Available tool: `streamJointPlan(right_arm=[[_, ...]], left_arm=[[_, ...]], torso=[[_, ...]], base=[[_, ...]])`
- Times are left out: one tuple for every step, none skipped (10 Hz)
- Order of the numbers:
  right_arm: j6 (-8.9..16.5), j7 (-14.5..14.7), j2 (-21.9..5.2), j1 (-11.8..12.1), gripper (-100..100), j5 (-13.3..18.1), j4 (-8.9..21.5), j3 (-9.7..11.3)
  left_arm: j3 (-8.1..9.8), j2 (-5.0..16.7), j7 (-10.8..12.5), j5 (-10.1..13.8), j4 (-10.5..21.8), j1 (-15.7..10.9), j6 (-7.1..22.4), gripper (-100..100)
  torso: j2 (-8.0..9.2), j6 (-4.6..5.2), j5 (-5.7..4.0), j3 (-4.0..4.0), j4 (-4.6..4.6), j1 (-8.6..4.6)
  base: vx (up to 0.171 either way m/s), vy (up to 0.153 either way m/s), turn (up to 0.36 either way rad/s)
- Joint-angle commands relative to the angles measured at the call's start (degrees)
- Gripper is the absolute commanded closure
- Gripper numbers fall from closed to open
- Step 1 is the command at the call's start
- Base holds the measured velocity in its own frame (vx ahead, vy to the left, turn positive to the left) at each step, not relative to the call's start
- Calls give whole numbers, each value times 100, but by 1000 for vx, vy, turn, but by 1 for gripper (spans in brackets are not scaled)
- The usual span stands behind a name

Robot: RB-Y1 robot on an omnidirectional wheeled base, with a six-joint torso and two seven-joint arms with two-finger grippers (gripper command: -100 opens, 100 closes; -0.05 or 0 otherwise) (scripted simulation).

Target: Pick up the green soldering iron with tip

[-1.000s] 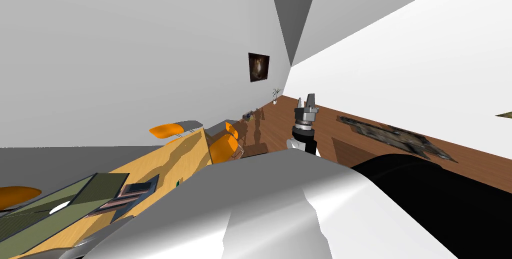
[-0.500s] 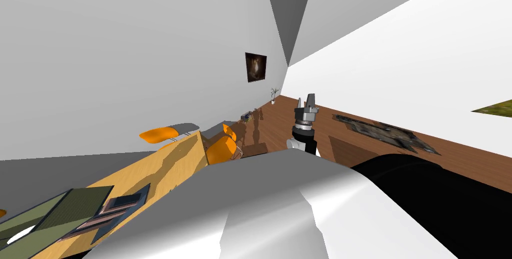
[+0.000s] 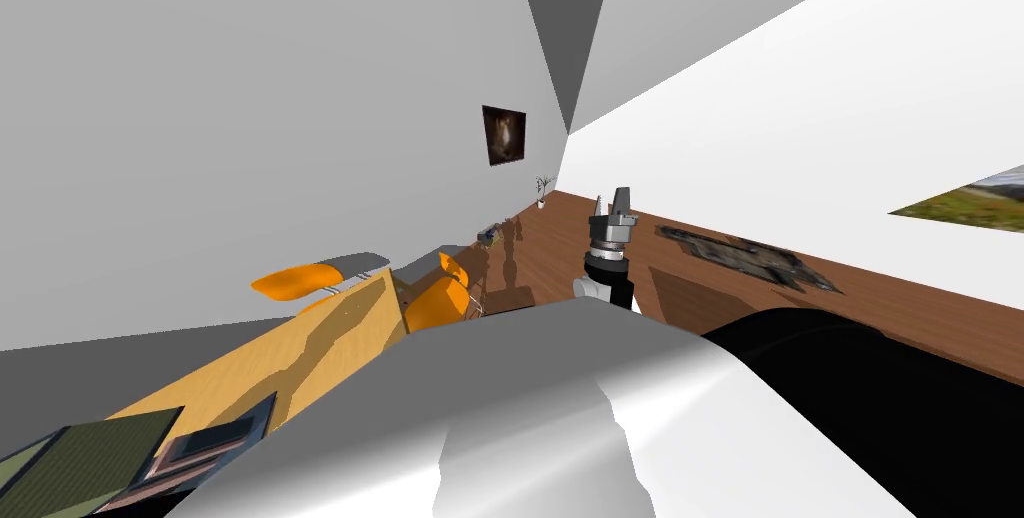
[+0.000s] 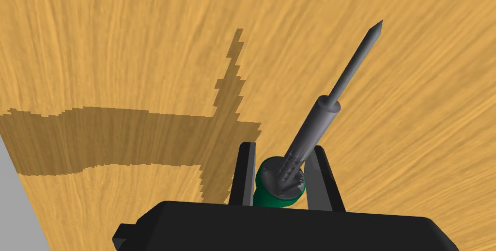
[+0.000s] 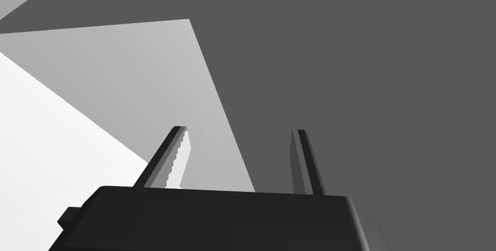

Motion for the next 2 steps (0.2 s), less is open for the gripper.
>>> streamJointPlan(right_arm=[[0,0,0,0,0,0,0,0],[0,0,0,0,0,0,0,0]], left_arm=[[0,0,0,0,0,0,0,100],[15,11,-17,9,-20,22,3,0]], torso=[[0,0,0,0,0,0],[6,0,4,3,1,4]], base=[[20,-3,-13],[0,0,0]])
